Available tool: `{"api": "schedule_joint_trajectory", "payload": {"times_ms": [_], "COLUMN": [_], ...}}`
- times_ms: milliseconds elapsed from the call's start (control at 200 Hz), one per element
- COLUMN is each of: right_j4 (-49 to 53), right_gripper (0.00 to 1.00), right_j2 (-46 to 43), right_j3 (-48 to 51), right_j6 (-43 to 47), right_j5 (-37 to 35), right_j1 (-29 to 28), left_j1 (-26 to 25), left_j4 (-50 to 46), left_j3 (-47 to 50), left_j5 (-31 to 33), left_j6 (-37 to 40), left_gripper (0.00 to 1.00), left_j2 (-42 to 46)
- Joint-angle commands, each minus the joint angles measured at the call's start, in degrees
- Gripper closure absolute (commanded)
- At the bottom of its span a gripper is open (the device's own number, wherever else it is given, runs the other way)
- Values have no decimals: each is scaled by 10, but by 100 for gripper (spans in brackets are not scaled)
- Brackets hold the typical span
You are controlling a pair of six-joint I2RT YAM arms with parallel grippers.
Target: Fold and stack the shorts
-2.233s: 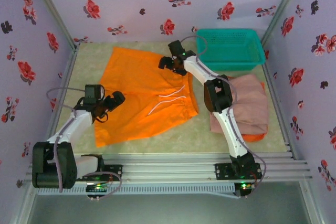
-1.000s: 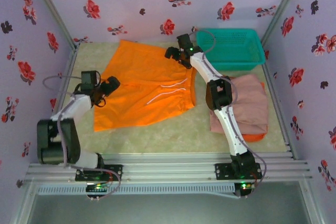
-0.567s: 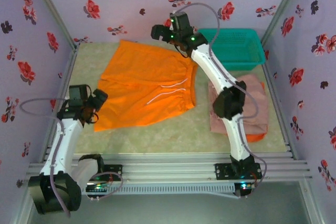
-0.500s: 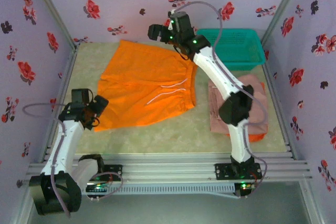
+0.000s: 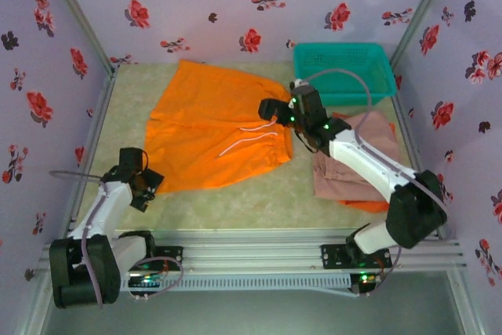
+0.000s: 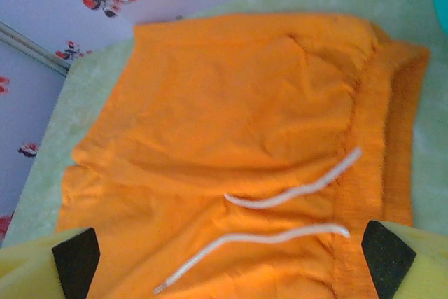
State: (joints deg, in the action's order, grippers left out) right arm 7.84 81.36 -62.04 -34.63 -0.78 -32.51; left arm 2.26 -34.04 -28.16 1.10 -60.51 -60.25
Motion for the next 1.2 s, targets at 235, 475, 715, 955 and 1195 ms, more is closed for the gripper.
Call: {"api": "schedule_joint_trajectory", "payload": {"times_ms": [235, 475, 715, 955, 1195], "right_j4": [-39, -16, -12, -79, -146], "right_gripper": [1, 3, 10, 17, 25], "right_j2": [-128, -168, -162, -71, 18], "right_j3": [140, 208, 269, 275, 257], "right_j6": [-67, -131, -246, -323, -360], "right_j5": [-36, -57, -67, -60, -61], "right_j1": [1, 0, -19, -44, -45], "left_j1": [3, 3, 3, 3, 3], "left_j4": [124, 143, 118, 114, 121], "left_j3": [20, 18, -28, -47, -41], "left_j5": [16, 13, 0, -23, -34], "left_j6": [-8, -4, 13, 15, 18], "left_gripper": [49, 78, 100, 100, 100], "left_j2": [-50, -68, -33, -18, -18]}}
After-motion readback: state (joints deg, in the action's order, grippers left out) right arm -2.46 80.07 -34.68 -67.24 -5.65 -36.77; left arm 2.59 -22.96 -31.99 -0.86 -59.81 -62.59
